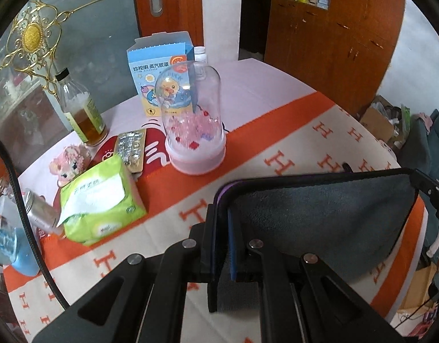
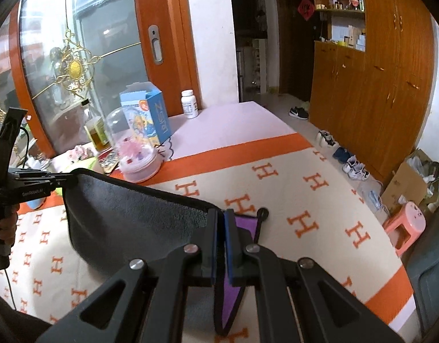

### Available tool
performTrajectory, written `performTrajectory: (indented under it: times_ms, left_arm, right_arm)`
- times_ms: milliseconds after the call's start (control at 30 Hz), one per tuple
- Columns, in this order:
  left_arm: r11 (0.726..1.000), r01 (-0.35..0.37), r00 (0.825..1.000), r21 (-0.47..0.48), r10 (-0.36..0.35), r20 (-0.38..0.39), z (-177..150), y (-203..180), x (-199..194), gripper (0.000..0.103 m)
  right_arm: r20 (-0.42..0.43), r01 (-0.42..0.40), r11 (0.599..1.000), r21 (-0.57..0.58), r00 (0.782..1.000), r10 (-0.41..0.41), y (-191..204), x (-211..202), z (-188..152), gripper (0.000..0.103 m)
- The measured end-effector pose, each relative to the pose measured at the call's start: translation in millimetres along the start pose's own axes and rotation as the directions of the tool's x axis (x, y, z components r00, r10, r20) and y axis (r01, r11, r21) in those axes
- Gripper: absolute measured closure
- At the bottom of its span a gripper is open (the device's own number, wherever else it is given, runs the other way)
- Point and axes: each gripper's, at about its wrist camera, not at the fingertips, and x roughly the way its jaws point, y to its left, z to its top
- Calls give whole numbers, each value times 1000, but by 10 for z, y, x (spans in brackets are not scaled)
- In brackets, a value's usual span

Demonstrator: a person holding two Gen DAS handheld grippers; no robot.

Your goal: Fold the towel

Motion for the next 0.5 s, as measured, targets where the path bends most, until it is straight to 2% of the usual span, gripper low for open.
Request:
performTrajectory:
  times_ms: [233,500]
  left_arm:
    - [999,-10,1000,-47,9,-6,151,14,355,98]
    - [996,-19,999,-91,15,-44,184,-2,653,95]
  right_arm:
    - [26,31,999,-14,999,-30,-60,303,9,98]
    - [12,59,998,4,998,-59,-142,531,16,94]
